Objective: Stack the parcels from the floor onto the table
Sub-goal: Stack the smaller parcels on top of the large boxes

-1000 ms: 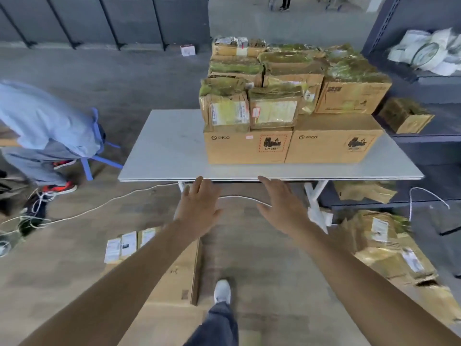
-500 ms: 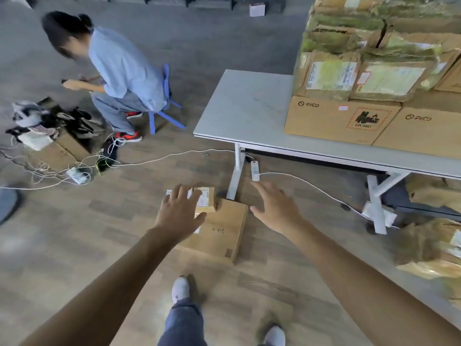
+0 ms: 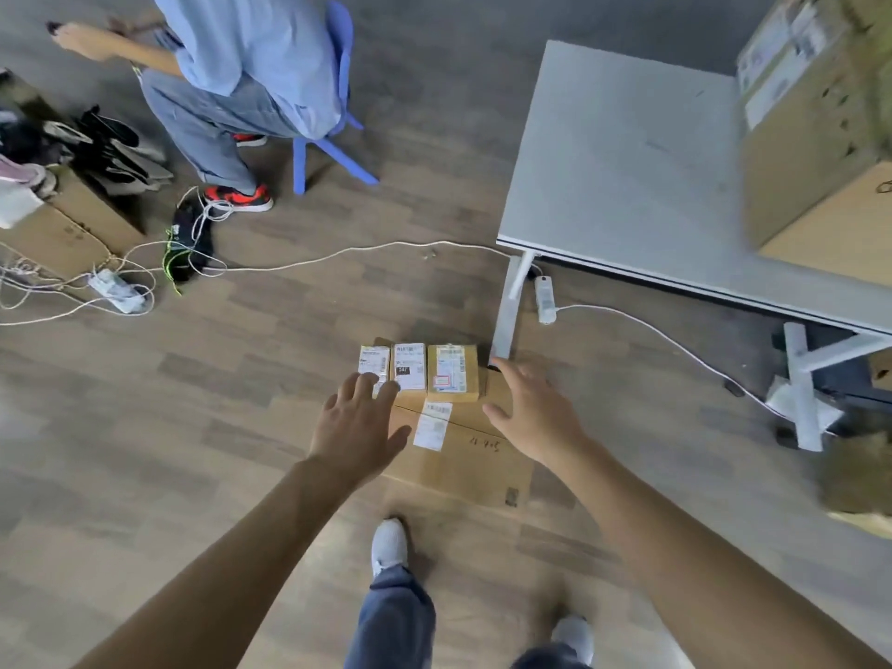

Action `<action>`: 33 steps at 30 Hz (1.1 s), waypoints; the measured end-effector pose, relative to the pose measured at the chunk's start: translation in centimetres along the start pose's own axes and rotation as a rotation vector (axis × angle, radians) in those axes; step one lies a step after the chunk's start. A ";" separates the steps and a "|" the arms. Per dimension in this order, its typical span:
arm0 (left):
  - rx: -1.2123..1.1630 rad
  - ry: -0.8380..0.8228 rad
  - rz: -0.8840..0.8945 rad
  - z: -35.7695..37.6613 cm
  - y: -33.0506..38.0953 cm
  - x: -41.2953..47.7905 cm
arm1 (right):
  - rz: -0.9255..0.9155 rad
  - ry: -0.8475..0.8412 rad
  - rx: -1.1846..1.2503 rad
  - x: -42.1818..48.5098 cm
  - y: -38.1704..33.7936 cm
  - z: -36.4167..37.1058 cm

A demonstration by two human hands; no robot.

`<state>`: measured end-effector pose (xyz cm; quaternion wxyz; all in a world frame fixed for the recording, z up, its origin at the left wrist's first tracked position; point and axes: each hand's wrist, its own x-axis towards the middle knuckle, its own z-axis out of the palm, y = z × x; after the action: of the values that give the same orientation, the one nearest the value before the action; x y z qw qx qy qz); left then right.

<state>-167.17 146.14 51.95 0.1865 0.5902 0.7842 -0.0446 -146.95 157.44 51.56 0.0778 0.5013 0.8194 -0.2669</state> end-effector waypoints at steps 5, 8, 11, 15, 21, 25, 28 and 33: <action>-0.066 -0.107 0.016 6.4 -2.0 6.3 | 0.090 -0.066 -0.020 6.1 1.8 5.8; -0.154 -0.184 -0.017 11.9 -2.4 11.1 | 0.136 -0.070 -0.026 10.9 4.4 10.5; -0.286 -0.242 -0.068 18.5 -2.6 16.1 | 0.173 -0.089 0.001 16.0 7.7 16.5; -0.500 -0.326 -0.174 27.5 -2.2 21.7 | 0.231 -0.066 0.152 22.1 12.1 24.3; -0.749 -0.320 -0.342 36.2 -2.6 25.8 | 0.368 -0.061 0.356 27.9 16.9 32.3; -0.878 -0.310 -0.391 38.2 -2.5 26.3 | 0.418 -0.055 0.470 29.2 18.1 34.8; -0.916 -0.322 -0.370 38.7 -1.8 26.0 | 0.473 -0.033 0.641 28.8 18.4 35.8; -0.937 -0.406 -0.337 37.8 0.5 22.8 | 0.679 -0.032 0.983 25.1 19.6 34.4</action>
<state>-163.00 156.02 9.12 0.5681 0.2893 0.7521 0.1673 -147.05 166.18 5.53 -0.0702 0.7083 0.3926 -0.5825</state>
